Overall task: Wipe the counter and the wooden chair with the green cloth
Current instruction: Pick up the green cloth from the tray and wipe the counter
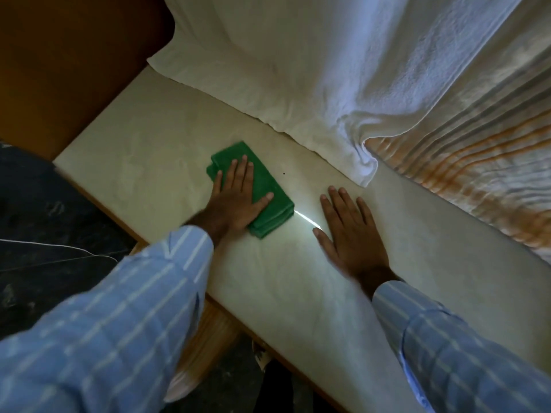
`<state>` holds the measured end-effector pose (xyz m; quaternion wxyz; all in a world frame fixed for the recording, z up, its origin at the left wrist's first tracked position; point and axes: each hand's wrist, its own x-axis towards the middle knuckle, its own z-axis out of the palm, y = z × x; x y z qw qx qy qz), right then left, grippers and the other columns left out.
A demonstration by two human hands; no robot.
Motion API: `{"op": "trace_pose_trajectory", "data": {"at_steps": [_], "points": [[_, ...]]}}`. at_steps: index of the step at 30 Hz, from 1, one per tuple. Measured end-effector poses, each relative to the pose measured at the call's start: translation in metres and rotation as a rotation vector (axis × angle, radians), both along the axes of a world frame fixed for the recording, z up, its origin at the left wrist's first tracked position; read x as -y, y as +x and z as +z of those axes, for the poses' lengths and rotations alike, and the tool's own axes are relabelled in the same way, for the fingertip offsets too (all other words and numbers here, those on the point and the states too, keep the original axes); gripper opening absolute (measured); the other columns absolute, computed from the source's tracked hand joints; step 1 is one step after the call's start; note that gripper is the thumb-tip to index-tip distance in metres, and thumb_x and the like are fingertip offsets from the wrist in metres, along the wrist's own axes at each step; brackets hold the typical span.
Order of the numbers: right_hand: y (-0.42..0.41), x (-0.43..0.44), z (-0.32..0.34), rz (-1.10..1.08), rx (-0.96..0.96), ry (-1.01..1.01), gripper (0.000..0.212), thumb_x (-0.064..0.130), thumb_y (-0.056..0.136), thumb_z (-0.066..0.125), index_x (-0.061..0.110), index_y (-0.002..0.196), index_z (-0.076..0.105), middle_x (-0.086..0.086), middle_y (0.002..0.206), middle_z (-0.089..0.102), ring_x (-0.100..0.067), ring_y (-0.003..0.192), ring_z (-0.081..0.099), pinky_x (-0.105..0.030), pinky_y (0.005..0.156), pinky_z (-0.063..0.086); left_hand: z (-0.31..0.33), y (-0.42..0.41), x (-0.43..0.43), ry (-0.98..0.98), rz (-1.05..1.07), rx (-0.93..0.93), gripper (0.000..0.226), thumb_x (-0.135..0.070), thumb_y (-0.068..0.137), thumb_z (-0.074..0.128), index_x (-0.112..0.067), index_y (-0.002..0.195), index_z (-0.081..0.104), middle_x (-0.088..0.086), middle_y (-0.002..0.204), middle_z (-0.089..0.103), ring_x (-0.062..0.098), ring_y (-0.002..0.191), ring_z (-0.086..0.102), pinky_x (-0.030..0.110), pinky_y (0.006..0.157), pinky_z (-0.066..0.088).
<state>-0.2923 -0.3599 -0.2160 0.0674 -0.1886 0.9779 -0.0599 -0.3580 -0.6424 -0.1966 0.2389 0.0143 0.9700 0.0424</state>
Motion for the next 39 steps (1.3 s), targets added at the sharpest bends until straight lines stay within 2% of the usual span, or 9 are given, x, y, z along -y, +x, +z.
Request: {"op": "trace_pose_trajectory", "data": {"at_steps": [5,10,13,16,20,26,30,35,39], "points": [[0.0,-0.001,0.002,-0.003,-0.012,-0.016,0.073,0.058,0.109,0.026,0.017,0.17,0.021,-0.008,0.178,0.016,-0.027,0.167,0.013,-0.05,0.135,0.011,0.002,-0.052,0.003,-0.032,0.01,0.024,0.1,-0.078,0.09,0.013,-0.011,0.156,-0.018,0.008,0.165,-0.028,0.025,0.152,-0.023,0.051,0.119,-0.012],[0.0,-0.002,0.002,-0.005,0.0,-0.022,0.073,0.059,0.109,0.024,0.018,0.17,0.018,-0.007,0.179,0.015,-0.026,0.167,0.011,-0.049,0.136,0.009,0.001,-0.021,0.001,-0.038,-0.074,0.011,0.1,-0.078,0.09,0.009,-0.008,0.155,-0.02,0.011,0.164,-0.027,0.028,0.151,-0.024,0.052,0.119,-0.012],[-0.001,-0.002,0.001,-0.003,-0.001,-0.02,0.073,0.059,0.109,0.024,0.018,0.17,0.018,-0.008,0.179,0.015,-0.026,0.167,0.012,-0.05,0.135,0.012,0.003,0.038,0.01,-0.012,-0.237,-0.008,0.098,-0.076,0.09,0.006,-0.007,0.157,-0.014,0.012,0.165,-0.023,0.027,0.152,-0.022,0.051,0.121,-0.01],[0.0,-0.001,0.001,-0.004,-0.003,-0.02,0.074,0.059,0.109,0.024,0.017,0.17,0.019,-0.008,0.178,0.016,-0.027,0.166,0.014,-0.051,0.135,0.014,0.009,0.092,0.032,-0.031,-0.542,-0.075,0.094,-0.071,0.096,0.014,-0.001,0.159,0.007,0.017,0.168,-0.003,0.032,0.155,-0.003,0.055,0.123,0.008],[-0.002,-0.001,0.0,-0.012,-0.012,-0.022,0.074,0.059,0.109,0.025,0.016,0.17,0.02,-0.009,0.179,0.016,-0.027,0.166,0.015,-0.053,0.134,0.016,0.014,0.083,0.052,-0.011,-0.751,-0.06,0.088,-0.068,0.098,0.02,-0.005,0.159,0.008,0.016,0.167,0.004,0.033,0.154,0.006,0.054,0.122,0.014],[-0.002,-0.001,-0.003,-0.011,-0.029,-0.048,0.073,0.058,0.109,0.028,0.018,0.169,0.022,-0.008,0.178,0.018,-0.026,0.166,0.015,-0.054,0.133,0.018,0.008,0.004,0.002,-0.028,-0.702,-0.074,0.09,-0.07,0.095,0.009,-0.008,0.159,-0.003,0.011,0.168,-0.008,0.026,0.155,-0.008,0.051,0.124,0.002],[-0.003,-0.003,-0.005,-0.006,-0.048,-0.042,0.072,0.058,0.109,0.028,0.018,0.169,0.023,-0.007,0.178,0.02,-0.025,0.166,0.016,-0.053,0.133,0.018,0.009,-0.042,-0.025,-0.039,-0.662,-0.063,0.091,-0.072,0.093,0.011,-0.011,0.16,-0.005,0.006,0.169,-0.011,0.022,0.155,-0.011,0.05,0.124,0.0],[-0.001,-0.003,-0.002,-0.004,-0.039,-0.039,0.072,0.057,0.109,0.03,0.018,0.169,0.023,-0.008,0.178,0.02,-0.025,0.166,0.017,-0.052,0.134,0.016,0.012,-0.007,-0.024,0.037,-0.564,-0.099,0.087,-0.066,0.094,0.007,-0.01,0.16,0.002,0.006,0.169,-0.005,0.022,0.155,-0.005,0.051,0.124,0.003],[-0.001,-0.002,0.001,-0.007,-0.037,-0.031,0.072,0.057,0.109,0.03,0.017,0.169,0.024,-0.008,0.177,0.021,-0.026,0.166,0.018,-0.052,0.134,0.017,0.015,0.063,0.008,0.056,-0.542,-0.108,0.081,-0.059,0.099,0.016,-0.005,0.159,0.013,0.011,0.169,0.005,0.027,0.155,0.005,0.052,0.123,0.012]]}}
